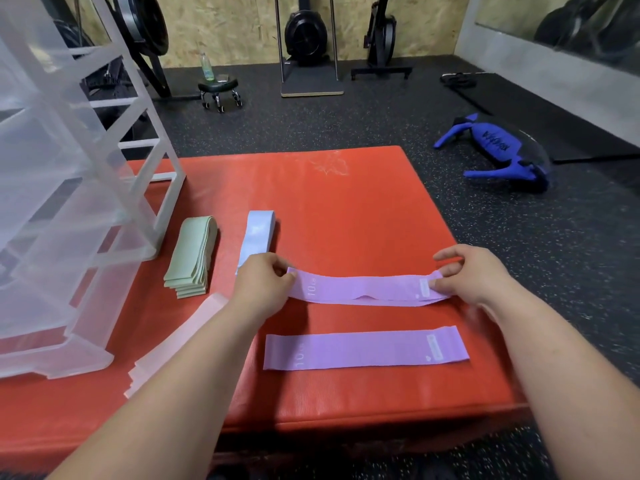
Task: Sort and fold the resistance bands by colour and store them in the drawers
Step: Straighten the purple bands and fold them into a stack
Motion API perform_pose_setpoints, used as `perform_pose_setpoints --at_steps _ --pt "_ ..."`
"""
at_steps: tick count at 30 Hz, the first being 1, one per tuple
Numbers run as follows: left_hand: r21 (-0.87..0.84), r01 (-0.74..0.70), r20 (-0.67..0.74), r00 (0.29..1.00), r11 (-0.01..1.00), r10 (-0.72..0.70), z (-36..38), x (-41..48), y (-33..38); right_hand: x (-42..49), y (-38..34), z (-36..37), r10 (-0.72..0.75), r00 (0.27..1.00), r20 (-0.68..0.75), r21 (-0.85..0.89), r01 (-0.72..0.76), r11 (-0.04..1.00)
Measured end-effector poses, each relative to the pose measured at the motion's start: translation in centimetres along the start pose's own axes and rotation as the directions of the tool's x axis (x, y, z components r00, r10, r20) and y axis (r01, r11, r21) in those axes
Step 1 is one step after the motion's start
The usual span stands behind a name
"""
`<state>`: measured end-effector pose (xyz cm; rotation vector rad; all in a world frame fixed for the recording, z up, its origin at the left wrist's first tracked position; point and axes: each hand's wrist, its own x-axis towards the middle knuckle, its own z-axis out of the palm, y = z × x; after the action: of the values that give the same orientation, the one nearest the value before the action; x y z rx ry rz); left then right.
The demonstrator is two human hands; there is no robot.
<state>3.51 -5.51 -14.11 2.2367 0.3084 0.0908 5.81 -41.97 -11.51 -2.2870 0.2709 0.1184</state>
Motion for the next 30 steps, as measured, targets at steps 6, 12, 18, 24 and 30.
perform_pose_setpoints --at_steps 6,12,18,24,30 --pt "-0.184 0.012 -0.024 1.0 0.983 -0.016 -1.6 -2.2 0.7 -2.7 -0.1 -1.1 -0.005 0.998 -0.057 0.039 0.007 0.999" --pt "-0.343 0.011 0.019 1.0 0.939 -0.005 -3.8 -5.9 1.0 -6.4 -0.2 -2.6 -0.066 0.997 -0.045 0.134 0.072 0.988" --pt "-0.333 0.001 0.007 1.0 0.943 0.001 -5.4 -8.9 0.4 -9.6 0.4 -2.7 -0.052 0.997 -0.062 0.262 0.066 0.963" --pt "-0.05 -0.071 -0.005 0.997 0.996 0.071 -5.3 -10.1 -0.9 -10.3 1.6 -1.3 -0.091 0.991 -0.101 0.067 0.098 0.993" --pt "0.17 -0.171 -0.053 0.982 0.97 0.183 -4.1 -11.4 -1.0 -11.5 1.2 -0.6 -0.166 0.982 -0.091 -0.107 0.156 0.982"
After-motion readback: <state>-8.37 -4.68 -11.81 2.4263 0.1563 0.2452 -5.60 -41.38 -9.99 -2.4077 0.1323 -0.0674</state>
